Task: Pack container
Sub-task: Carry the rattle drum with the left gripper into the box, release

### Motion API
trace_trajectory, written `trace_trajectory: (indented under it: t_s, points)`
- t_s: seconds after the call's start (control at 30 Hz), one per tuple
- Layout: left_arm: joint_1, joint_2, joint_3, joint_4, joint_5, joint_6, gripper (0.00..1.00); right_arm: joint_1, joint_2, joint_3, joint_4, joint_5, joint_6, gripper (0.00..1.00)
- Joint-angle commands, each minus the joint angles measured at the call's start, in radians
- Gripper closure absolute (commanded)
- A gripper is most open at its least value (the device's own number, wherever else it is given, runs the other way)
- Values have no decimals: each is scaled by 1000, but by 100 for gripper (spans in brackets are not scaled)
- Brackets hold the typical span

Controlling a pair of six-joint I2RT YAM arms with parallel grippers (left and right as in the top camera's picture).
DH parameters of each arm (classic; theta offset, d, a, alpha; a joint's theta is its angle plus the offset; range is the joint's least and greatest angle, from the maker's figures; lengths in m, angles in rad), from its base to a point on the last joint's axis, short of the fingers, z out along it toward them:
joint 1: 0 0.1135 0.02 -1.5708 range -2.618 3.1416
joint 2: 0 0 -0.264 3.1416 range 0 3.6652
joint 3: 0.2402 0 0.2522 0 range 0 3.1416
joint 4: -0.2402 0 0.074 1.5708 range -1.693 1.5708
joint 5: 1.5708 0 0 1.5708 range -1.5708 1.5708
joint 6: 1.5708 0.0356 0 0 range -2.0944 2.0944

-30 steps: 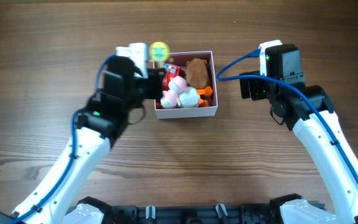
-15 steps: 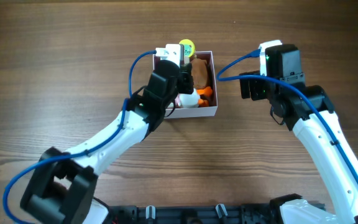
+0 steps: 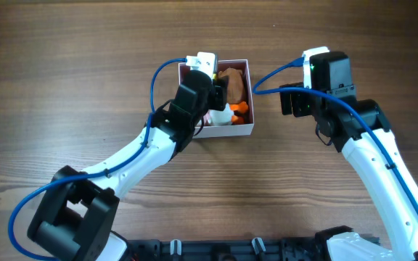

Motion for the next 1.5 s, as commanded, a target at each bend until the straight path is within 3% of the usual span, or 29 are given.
trace_trajectory:
  t_s: [0.0, 0.17, 0.57, 0.83, 0.93, 1.0, 1.1, 1.17, 1.23, 1.3, 1.33, 1.43, 1.47]
  points:
    - [-2, -69, 10, -85, -9, 14, 64, 0, -6, 11, 2, 17, 20, 0]
    - [-2, -62, 10, -216, -10, 14, 83, 0, -6, 11, 2, 17, 20, 0]
    - [-1, 187, 10, -141, -10, 14, 83, 0, -6, 11, 2, 17, 21, 1]
    - [-1, -40, 10, -142, -10, 14, 84, 0, -6, 11, 2, 17, 21, 1]
    - [-1, -167, 10, -160, -37, 15, 71, 0, -6, 11, 2, 17, 21, 0]
    - [-1, -236, 10, -195, -137, 15, 63, 0, -6, 11, 2, 17, 20, 0]
    - [9, -291, 10, -261, -357, 14, 59, 0, -6, 11, 2, 17, 20, 0]
    - [40, -297, 10, -299, -398, 14, 54, 0, -6, 11, 2, 17, 20, 1]
    - [97, -294, 10, -346, -398, 0, 48, 0, -6, 11, 2, 17, 20, 1]
    - [179, -290, 10, -394, -390, -58, 33, 0, -6, 11, 2, 17, 20, 1]
    - [222, -290, 10, -412, -365, -94, 31, 0, -6, 11, 2, 17, 20, 1]
    - [347, -290, 10, -431, -216, -129, 10, 0, -6, 11, 2, 17, 20, 0]
    - [378, -290, 10, -435, -171, -129, 9, 0, -6, 11, 2, 17, 20, 0]
